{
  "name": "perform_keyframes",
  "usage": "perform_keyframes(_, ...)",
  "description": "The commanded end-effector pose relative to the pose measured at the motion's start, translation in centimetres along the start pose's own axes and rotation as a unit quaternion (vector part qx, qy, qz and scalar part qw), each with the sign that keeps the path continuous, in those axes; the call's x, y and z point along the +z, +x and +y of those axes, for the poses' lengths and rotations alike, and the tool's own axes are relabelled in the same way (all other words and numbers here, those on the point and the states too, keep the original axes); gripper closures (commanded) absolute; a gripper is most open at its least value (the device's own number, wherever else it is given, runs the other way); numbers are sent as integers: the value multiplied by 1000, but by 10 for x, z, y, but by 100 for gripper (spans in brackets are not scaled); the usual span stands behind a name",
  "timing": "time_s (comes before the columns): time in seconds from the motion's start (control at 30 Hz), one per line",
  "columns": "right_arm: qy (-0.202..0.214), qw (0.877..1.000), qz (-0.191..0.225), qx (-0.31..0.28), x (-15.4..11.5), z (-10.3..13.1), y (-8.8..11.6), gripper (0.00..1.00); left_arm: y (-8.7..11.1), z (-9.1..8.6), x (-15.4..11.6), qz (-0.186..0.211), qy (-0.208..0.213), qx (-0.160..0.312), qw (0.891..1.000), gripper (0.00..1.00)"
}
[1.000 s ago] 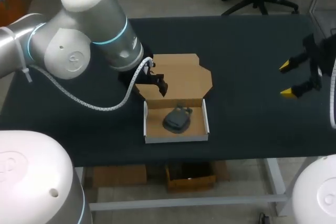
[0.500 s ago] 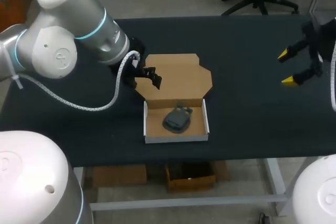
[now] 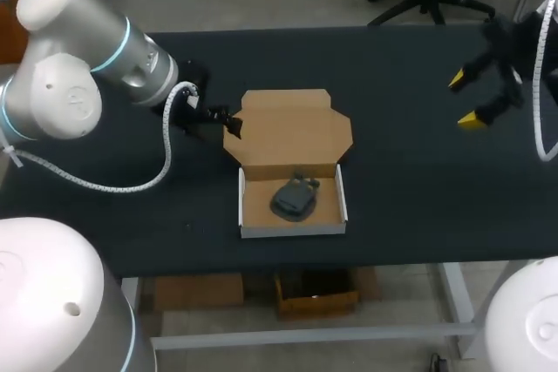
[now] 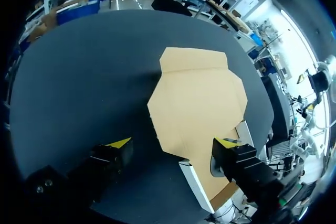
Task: Assemble the packaging by folding the flat box into shape, placing the metal phone stand inside, and closing the box properly
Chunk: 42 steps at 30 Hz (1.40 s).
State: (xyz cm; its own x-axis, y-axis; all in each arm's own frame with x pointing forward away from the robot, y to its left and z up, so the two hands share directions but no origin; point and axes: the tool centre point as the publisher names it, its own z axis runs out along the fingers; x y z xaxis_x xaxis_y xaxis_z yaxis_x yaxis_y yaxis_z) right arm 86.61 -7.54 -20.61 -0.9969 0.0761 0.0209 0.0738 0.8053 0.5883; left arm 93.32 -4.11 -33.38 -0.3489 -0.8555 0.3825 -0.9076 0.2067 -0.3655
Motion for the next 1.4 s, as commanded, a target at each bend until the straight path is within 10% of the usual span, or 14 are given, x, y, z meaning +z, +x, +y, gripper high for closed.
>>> perform_keyframes(0.03,7,1000,19,2,3,7,-7,0,-14,-7,11,47,-2,0,999,0)
perform_keyframes(0.7,20,999,29,8,15,25,-13,0,1,-20,32,164,-19,24,986,0)
perform_keyframes(1.4,37,998,45,21,26,42,-26,0,4,-30,37,193,-11,43,980,0)
